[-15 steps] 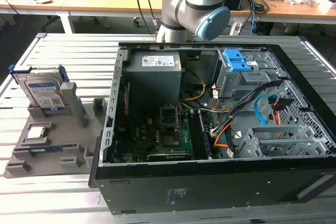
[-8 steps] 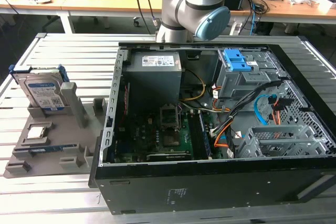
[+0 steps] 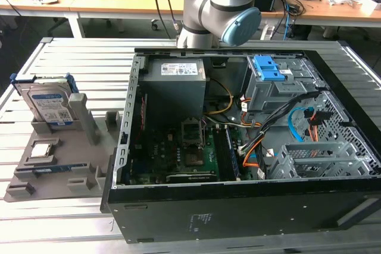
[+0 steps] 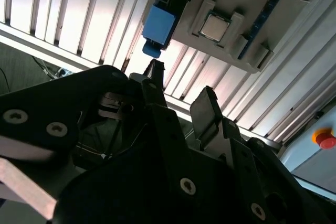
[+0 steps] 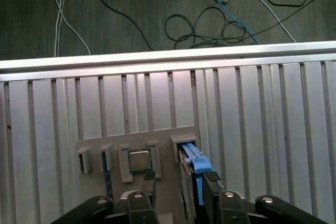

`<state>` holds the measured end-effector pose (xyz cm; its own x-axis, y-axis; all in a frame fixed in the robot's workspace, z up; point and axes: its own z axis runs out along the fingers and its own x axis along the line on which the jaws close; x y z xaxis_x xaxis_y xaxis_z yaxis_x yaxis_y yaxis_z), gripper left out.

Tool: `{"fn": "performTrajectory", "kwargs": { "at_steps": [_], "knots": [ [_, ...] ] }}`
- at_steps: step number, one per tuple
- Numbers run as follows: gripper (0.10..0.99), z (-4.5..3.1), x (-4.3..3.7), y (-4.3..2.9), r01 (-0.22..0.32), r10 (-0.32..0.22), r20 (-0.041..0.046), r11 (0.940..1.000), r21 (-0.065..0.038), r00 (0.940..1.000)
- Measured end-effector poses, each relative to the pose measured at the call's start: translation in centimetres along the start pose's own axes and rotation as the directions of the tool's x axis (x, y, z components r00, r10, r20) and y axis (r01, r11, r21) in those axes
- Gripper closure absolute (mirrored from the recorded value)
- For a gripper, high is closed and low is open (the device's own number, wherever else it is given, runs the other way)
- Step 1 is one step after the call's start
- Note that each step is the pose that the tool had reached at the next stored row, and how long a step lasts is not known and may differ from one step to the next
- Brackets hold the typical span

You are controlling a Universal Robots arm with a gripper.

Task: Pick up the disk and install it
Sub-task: 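Pick up the disk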

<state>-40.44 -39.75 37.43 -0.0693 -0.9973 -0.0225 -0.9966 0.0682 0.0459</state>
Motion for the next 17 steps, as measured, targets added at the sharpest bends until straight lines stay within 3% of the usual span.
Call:
{"fn": "performTrajectory", "kwargs": {
  "at_steps": [6, 17],
  "knots": [
    [0.604, 0.76, 0.01, -0.1, 0.0, 0.0, -0.0001, 1.0, 0.0, 1.0],
    [0.604, 1.38, 0.03, -0.14, 0.0, 0.0, -0.0001, 1.0, 0.0, 1.0]
  ]
}}
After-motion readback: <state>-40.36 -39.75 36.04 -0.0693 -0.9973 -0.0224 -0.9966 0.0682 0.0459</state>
